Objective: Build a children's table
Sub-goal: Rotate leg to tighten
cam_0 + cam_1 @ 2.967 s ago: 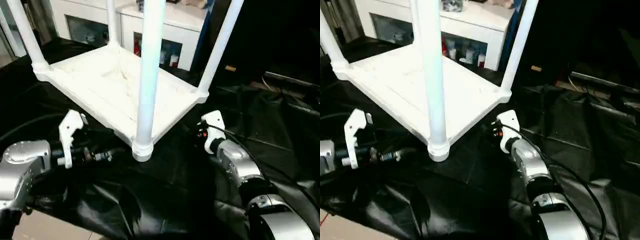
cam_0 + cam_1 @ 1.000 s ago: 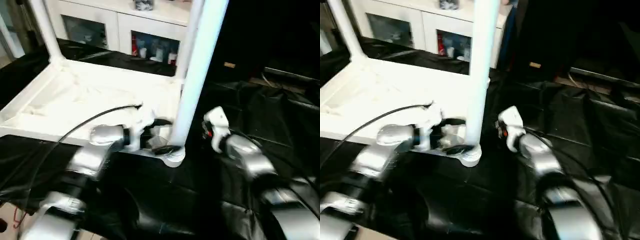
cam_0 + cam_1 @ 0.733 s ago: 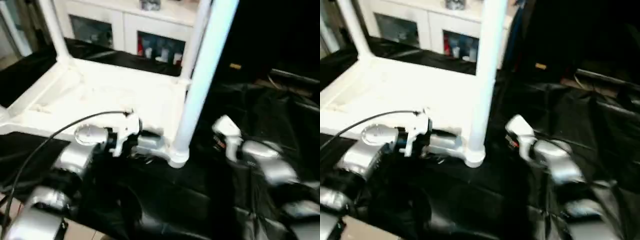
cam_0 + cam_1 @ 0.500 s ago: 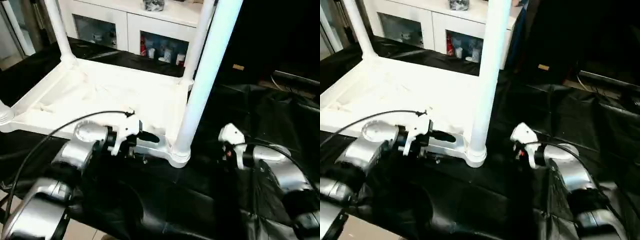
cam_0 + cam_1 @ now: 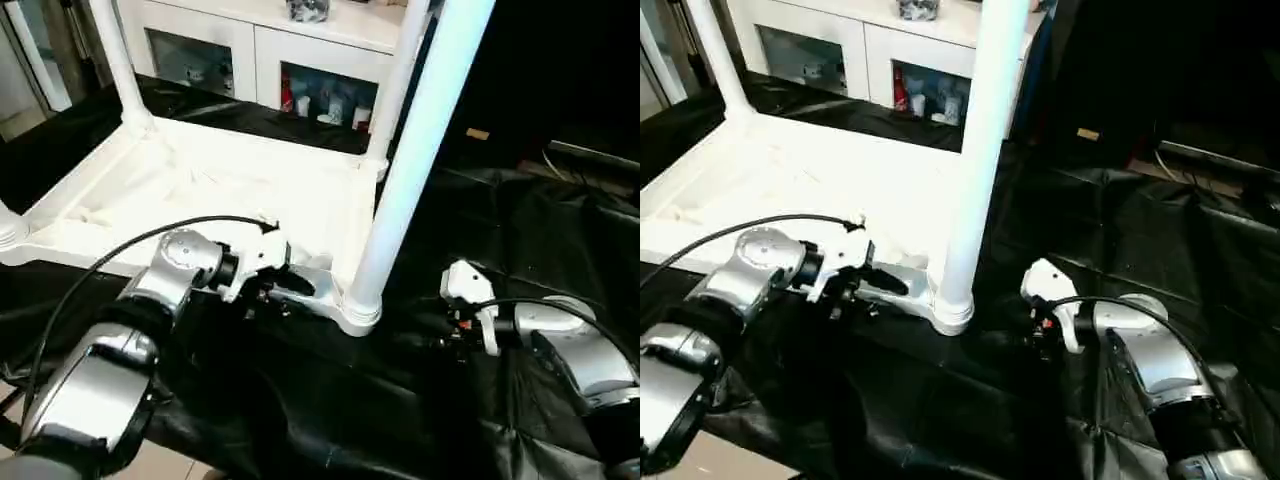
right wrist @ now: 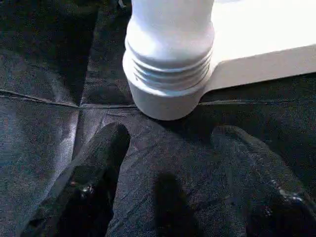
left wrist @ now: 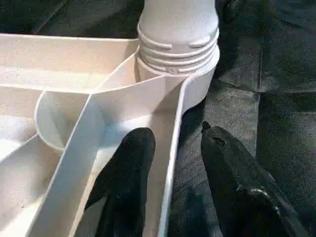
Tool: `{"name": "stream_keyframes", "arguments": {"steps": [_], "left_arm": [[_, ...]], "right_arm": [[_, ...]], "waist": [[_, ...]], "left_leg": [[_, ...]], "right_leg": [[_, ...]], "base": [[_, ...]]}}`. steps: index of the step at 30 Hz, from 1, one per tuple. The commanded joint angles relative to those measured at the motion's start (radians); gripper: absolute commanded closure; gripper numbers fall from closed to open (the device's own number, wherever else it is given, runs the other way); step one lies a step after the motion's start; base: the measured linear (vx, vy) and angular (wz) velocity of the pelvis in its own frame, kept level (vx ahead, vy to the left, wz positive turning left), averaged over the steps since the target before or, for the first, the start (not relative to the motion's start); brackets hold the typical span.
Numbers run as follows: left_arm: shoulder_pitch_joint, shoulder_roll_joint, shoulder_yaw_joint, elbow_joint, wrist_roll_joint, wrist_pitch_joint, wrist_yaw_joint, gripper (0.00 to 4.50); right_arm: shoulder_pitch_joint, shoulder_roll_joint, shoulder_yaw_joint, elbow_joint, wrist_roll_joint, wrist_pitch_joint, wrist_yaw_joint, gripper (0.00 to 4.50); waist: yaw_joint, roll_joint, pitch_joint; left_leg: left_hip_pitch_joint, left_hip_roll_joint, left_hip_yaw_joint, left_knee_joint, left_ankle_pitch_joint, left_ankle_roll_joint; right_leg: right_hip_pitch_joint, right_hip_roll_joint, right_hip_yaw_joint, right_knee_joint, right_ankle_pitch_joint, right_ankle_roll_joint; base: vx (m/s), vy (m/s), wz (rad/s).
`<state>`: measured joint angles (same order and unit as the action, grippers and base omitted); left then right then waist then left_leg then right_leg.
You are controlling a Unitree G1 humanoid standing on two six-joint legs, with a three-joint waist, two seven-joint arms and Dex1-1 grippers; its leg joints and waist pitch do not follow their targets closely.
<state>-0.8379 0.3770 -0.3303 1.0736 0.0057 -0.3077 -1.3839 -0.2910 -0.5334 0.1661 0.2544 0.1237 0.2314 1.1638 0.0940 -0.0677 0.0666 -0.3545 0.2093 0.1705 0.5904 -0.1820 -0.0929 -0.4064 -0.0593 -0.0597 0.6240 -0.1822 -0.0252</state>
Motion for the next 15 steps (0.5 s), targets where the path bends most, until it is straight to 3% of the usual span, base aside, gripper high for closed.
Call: {"name": "stream_keyframes", "arguments": {"steps": [1, 2, 7, 8, 15], "left_arm": [[-0.038, -0.002, -0.019, 0.041, 0.044, -0.025, 0.014, 2.96], [-0.042, -0.001, -0.021, 0.049, 0.051, -0.027, 0.017, 3.03], [-0.066, -0.002, -0.027, 0.098, 0.081, -0.036, 0.027, 3.43], [-0.067, -0.002, -0.028, 0.100, 0.084, -0.037, 0.028, 3.49], [-0.086, -0.010, -0.028, 0.156, 0.121, 0.003, 0.021, 3.98]], "right_arm": [[0.014, -0.022, -0.004, -0.041, 0.008, 0.024, -0.007, 1.33], [0.016, -0.023, -0.004, -0.046, 0.008, 0.028, -0.008, 1.33], [0.032, -0.026, -0.003, -0.074, 0.014, 0.047, -0.016, 1.33], [0.032, -0.026, -0.003, -0.074, 0.014, 0.047, -0.017, 1.33], [0.036, -0.018, -0.001, -0.090, 0.013, 0.062, -0.029, 1.33]], "waist": [[0.005, 0.024, -0.073], [0.004, 0.020, -0.072], [0.005, 0.022, -0.072], [0.006, 0.026, -0.071], [0.005, 0.024, -0.070]], "left_leg": [[0.008, 0.023, -0.003, -0.065, -0.219, 0.024], [0.008, 0.023, -0.002, -0.064, -0.223, 0.026], [0.008, 0.022, -0.003, -0.064, -0.219, 0.024], [0.008, 0.022, -0.003, -0.065, -0.221, 0.022], [0.008, 0.020, -0.003, -0.064, -0.231, 0.023]], "right_leg": [[0.061, -0.073, 0.046, -0.082, -0.189, -0.201], [0.061, -0.074, 0.046, -0.084, -0.190, -0.201], [0.063, -0.075, 0.046, -0.085, -0.200, -0.204], [0.064, -0.076, 0.046, -0.085, -0.206, -0.204], [0.065, -0.077, 0.045, -0.090, -0.244, -0.197]], "base": [[0.000, 0.000, 0.00], [0.000, 0.000, 0.00], [0.000, 0.000, 0.00], [0.000, 0.000, 0.00], [0.000, 0.000, 0.00]]}}
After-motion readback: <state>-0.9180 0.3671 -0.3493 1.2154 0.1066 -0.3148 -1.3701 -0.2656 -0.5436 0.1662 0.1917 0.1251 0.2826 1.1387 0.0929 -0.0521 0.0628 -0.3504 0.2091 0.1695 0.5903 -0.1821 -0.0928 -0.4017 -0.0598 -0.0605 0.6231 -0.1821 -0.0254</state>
